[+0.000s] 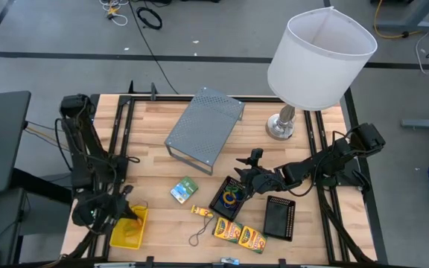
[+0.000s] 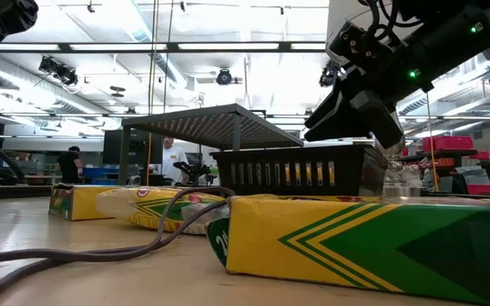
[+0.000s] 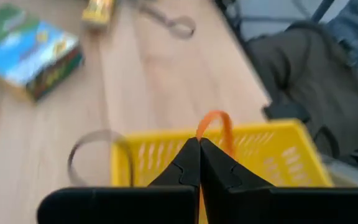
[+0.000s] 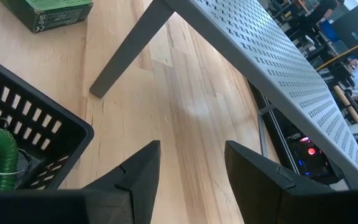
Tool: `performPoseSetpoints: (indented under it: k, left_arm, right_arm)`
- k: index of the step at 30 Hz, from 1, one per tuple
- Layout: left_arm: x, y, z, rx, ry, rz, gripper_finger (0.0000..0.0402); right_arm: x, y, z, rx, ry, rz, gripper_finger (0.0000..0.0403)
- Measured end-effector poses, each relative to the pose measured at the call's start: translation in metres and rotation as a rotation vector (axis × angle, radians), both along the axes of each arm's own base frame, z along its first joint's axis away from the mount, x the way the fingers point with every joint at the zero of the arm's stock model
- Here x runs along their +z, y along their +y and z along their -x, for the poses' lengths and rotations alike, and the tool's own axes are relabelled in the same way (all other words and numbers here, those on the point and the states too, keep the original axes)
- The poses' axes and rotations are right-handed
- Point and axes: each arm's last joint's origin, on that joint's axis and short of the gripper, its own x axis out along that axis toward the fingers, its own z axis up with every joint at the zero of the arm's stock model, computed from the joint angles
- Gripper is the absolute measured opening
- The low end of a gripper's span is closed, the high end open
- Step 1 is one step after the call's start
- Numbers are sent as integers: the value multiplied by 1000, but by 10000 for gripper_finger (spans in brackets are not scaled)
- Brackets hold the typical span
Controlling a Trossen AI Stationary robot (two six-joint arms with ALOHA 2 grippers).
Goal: Pick & Place Office Desk Supplies
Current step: Put the orange rubber band into the yellow bin, then put the black rubber band into the yellow bin
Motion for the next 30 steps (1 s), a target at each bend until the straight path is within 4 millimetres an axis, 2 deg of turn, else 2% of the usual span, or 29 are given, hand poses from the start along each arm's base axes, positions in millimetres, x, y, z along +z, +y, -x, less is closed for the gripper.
performPoseSetpoints:
  k: [6, 10, 22, 30]
  left_arm:
    - [-5, 3, 5, 33, 163, 64, 1]
    - [-5, 2, 6, 70, 217, 125, 17]
    - [-5, 4, 4, 124, 186, 147, 123]
    - [-3, 5, 2, 165, 101, 141, 185]
  right_arm:
    - [0, 0, 0, 2, 2, 2, 188]
    - [0, 0, 0, 2, 2, 2, 188]
    - [0, 0, 0, 1, 2, 2, 188]
    - [0, 0, 0, 1, 2, 2, 188]
